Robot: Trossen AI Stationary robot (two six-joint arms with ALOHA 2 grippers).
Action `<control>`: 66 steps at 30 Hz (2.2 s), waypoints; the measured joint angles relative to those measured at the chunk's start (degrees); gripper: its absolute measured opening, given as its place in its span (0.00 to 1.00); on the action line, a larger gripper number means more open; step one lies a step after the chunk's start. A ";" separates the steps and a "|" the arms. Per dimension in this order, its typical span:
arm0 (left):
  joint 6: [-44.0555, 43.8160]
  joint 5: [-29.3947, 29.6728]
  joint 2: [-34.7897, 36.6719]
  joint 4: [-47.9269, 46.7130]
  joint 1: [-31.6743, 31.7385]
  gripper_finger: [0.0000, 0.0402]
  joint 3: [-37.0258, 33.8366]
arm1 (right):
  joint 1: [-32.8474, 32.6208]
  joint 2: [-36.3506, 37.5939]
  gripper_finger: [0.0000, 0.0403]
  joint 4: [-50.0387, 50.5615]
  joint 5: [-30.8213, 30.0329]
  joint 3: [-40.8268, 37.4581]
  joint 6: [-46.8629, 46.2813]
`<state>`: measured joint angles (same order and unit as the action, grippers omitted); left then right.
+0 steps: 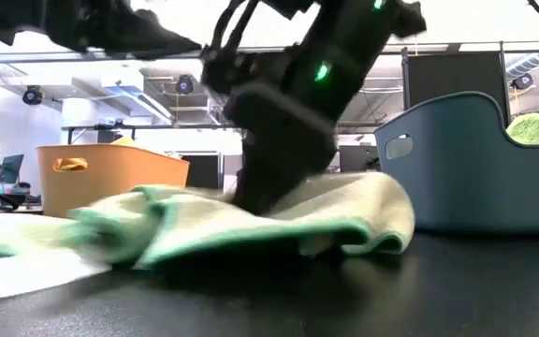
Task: Sort towels by color in basket
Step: Put the light green microfiber cloth into the blue bin
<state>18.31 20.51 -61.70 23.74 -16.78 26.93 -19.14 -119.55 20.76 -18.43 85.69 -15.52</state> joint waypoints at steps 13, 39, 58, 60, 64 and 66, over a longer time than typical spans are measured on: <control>-4.07 0.09 0.67 -6.29 0.00 0.54 0.05 | -8.80 30.57 0.05 48.03 -33.65 -0.30 -28.28; -4.10 0.02 0.62 -5.34 0.00 0.48 0.42 | -3.14 45.67 0.04 12.11 -19.57 -33.64 -14.90; -4.05 0.02 0.62 -6.27 0.00 0.48 0.38 | 0.33 46.73 0.36 34.58 -7.12 -48.44 -47.39; -4.05 0.04 0.62 -6.25 0.00 0.48 0.38 | 0.33 47.63 0.43 40.71 -6.58 -46.20 -50.24; -4.05 0.04 0.62 -6.27 0.00 0.48 0.35 | 0.33 49.75 0.54 48.33 -7.20 -40.52 -57.06; -4.05 0.04 0.62 -6.27 0.00 0.48 0.35 | 0.33 50.47 0.57 49.49 -8.25 -37.28 -59.92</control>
<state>14.26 20.56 -61.08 17.47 -16.78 27.29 -18.81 -69.08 70.25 -26.68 48.41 -75.44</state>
